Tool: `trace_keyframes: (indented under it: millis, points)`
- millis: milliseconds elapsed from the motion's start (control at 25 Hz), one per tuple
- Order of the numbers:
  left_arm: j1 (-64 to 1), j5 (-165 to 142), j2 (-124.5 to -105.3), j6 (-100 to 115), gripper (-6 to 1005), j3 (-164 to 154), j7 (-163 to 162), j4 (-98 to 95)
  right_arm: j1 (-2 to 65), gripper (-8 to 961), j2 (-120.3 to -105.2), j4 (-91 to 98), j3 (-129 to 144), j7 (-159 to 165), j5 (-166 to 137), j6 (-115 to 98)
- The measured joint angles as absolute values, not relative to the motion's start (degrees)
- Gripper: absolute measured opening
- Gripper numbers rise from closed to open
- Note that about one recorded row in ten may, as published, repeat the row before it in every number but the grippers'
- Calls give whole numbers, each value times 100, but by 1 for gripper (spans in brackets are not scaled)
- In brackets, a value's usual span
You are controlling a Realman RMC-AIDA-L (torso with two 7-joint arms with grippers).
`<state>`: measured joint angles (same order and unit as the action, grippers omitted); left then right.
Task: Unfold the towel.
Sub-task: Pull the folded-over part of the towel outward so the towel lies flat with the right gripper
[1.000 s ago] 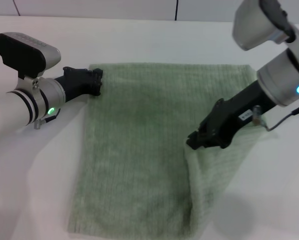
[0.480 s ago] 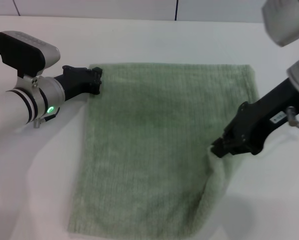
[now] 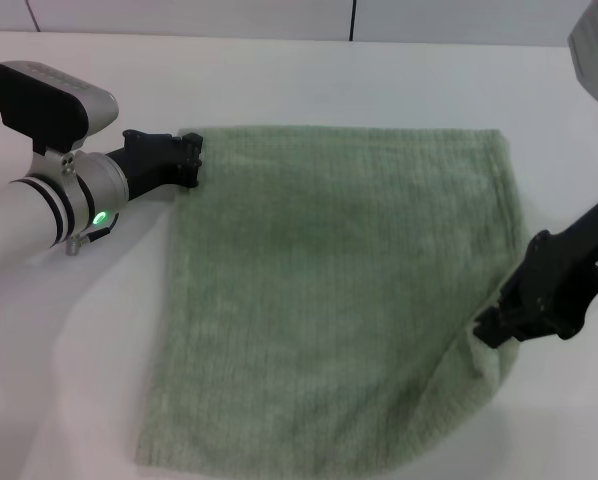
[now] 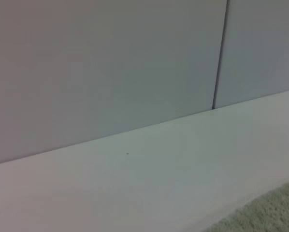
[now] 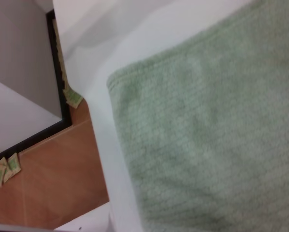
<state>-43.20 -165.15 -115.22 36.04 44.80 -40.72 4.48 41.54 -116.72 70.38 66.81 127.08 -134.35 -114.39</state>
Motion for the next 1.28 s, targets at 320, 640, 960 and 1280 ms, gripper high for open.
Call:
trace_keyframes:
  millis: [320, 640, 960, 1280]
  points:
    - [-4324, -16515, -11522, 3603, -2, 4493, -4070, 449, 4102, 32, -11741, 6971, 6746, 12889, -13702, -11704]
    - [-4320, -16515, -11531, 3604, -1, 4491, -4069, 449, 4116, 33, -11848, 6691, 6789, 12976, -14149, -11863]
    - [-4299, -16515, -11535, 3637, -1, 4491, -4069, 448, 4096, 34, -11887, 6541, 7128, 13106, -14429, -11663]
    - [-4298, -16515, -11549, 3639, -1, 4491, -4069, 448, 4158, 204, -11883, 6487, 7091, 13121, -14472, -11611]
